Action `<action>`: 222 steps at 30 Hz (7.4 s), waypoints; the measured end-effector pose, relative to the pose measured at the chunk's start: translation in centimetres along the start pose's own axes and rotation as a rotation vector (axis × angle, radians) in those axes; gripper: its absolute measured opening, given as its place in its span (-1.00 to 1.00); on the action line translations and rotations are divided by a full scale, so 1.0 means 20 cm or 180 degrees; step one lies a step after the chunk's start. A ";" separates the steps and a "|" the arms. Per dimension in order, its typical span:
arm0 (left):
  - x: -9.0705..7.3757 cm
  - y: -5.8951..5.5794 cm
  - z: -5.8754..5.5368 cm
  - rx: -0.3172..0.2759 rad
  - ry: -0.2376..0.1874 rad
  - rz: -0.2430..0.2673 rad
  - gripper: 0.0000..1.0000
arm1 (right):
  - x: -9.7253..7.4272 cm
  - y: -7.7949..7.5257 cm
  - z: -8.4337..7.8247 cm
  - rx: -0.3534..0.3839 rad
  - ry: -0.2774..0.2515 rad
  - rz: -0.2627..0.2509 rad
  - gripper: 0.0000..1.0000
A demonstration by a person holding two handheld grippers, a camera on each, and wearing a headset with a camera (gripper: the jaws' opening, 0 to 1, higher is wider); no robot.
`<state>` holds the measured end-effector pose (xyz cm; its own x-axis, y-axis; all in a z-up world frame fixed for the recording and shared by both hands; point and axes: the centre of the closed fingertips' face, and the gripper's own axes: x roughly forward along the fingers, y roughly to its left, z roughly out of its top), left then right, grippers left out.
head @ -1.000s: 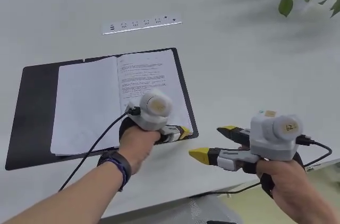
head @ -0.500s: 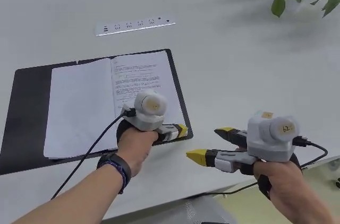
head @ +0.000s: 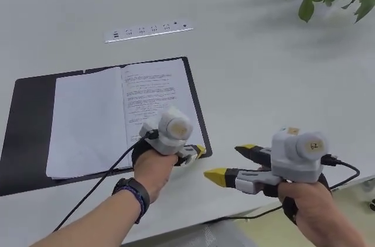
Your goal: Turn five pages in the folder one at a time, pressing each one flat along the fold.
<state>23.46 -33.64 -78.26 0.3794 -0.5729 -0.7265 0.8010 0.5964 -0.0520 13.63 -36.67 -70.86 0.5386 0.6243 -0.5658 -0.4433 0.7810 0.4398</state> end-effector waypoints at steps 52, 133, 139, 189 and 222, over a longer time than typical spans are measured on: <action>-0.11 0.09 -0.04 -0.0474 -0.0143 -0.0290 -0.01 | 0.35 0.01 0.22 0.0420 -0.0384 0.0603 0.26; -0.09 0.04 -0.05 -0.0095 -0.0073 -0.0380 0.16 | 0.36 0.02 0.19 0.0610 -0.0315 0.0759 0.18; -0.10 0.04 -0.05 -0.0107 -0.0076 -0.0378 0.17 | 0.34 0.01 0.19 0.0618 -0.0337 0.0740 0.16; -0.39 0.19 -0.14 -0.0320 -0.0284 -0.0135 0.26 | 0.41 -0.11 0.25 0.1275 -0.0797 0.0576 -0.93; -0.65 0.39 -0.26 -0.0636 -0.0522 0.0186 0.32 | 0.49 0.11 0.39 0.1192 -0.0836 0.0773 -1.00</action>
<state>22.47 -18.59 -72.70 0.5052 -0.6081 -0.6124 0.6745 0.7209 -0.1593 23.59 -28.61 -69.94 0.6351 0.7331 -0.2433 -0.3169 0.5346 0.7834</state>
